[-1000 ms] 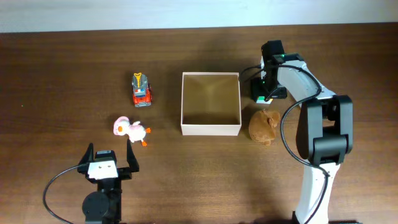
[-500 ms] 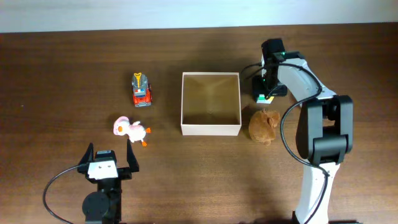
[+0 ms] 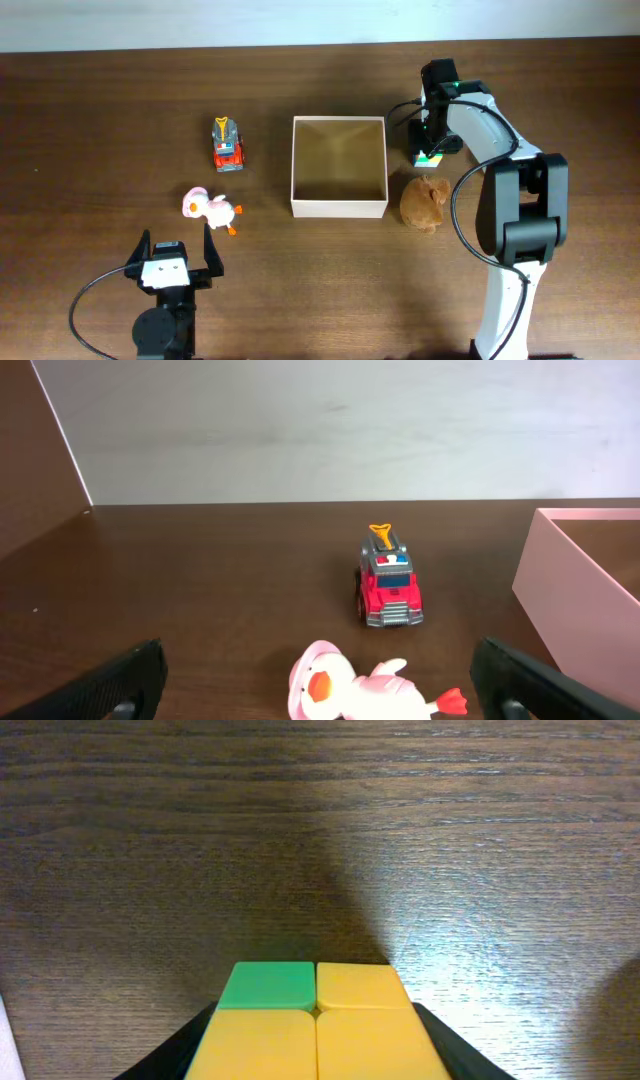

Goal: Pack container
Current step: 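Lift the cube with the right gripper and carry it over the box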

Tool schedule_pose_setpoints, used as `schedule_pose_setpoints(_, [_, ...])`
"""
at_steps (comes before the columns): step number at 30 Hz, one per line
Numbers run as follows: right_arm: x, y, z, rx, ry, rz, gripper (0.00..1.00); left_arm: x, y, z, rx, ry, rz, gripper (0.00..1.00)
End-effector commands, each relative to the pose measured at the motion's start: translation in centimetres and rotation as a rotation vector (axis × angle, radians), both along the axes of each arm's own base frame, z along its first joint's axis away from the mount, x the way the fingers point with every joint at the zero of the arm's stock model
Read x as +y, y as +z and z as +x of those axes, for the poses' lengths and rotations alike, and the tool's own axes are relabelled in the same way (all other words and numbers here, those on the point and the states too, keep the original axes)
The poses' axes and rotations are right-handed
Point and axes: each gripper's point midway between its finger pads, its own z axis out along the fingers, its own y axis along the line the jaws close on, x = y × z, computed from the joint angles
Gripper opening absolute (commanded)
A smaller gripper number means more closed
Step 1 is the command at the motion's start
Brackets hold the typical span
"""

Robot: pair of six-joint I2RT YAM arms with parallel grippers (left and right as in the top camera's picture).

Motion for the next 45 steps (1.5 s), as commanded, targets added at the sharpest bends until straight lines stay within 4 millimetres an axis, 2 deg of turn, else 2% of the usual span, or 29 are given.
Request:
schedule_pose_setpoints(1, [-0.5, -0.1, 0.3, -0.002, -0.016, -0.017, 0.53, 0.4, -0.1, 0.0, 0.000, 0.018, 0.016, 0.99])
schedule_pose_setpoints(5, [-0.5, 0.6, 0.6, -0.011, -0.016, -0.016, 0.53, 0.4, -0.1, 0.0, 0.000, 0.018, 0.016, 0.99])
schedule_pose_setpoints(17, [-0.3, 4.3, 2.5, -0.065, -0.016, -0.011, 0.54, 0.4, -0.1, 0.0, 0.000, 0.018, 0.016, 0.99])
schedule_pose_setpoints(21, [-0.1, 6.3, 3.2, -0.092, -0.034, -0.001, 0.54, 0.4, -0.1, 0.0, 0.000, 0.018, 0.016, 0.99])
schedule_pose_setpoints(27, [0.2, 10.6, 4.4, -0.150, -0.078, 0.028, 0.54, 0.4, -0.1, 0.0, 0.000, 0.018, 0.016, 0.99])
schedule_pose_setpoints(37, [2.4, 16.1, 4.3, -0.196, -0.081, 0.152, 0.54, 0.4, -0.1, 0.0, 0.000, 0.017, 0.016, 0.99])
schedule_pose_setpoints(40, [3.3, 17.1, 4.1, -0.206, -0.063, 0.156, 0.54, 0.4, -0.1, 0.0, 0.000, 0.018, 0.016, 0.99])
schedule_pose_setpoints(45, [6.0, 17.8, 3.5, -0.203, -0.011, 0.173, 0.54, 0.4, -0.1, 0.0, -0.001, 0.018, 0.016, 0.99])
